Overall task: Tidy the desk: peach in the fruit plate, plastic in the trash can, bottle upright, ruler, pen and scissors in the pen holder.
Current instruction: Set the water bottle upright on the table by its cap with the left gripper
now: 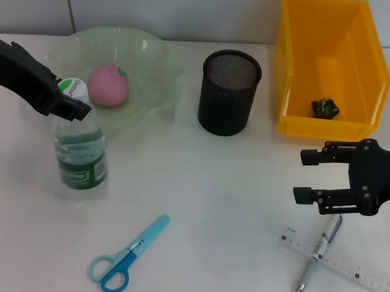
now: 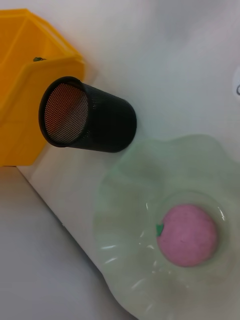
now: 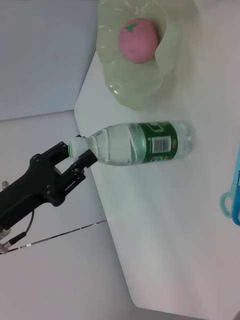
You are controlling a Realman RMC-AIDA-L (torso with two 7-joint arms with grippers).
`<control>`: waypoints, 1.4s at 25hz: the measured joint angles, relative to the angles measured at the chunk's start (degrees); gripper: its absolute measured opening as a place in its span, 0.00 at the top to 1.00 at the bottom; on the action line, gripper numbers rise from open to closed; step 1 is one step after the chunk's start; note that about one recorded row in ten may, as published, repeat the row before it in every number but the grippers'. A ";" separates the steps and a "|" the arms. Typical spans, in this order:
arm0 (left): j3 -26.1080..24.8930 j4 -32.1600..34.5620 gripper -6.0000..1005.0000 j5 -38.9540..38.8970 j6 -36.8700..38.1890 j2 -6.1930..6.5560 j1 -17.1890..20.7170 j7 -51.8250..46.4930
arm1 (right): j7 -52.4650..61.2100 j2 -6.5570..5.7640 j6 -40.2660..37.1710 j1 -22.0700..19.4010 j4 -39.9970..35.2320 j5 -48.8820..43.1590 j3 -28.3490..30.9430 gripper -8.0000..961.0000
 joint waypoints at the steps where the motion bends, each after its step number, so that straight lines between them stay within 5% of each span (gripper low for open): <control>1: -0.03 0.01 0.54 0.00 0.01 -0.01 0.00 0.02 | 0.01 0.00 0.03 0.00 0.00 0.00 0.00 0.23; 35: -2.94 1.23 0.49 0.70 -1.42 0.61 3.15 0.31 | 0.10 0.06 -0.40 -0.35 -0.09 0.23 0.00 0.23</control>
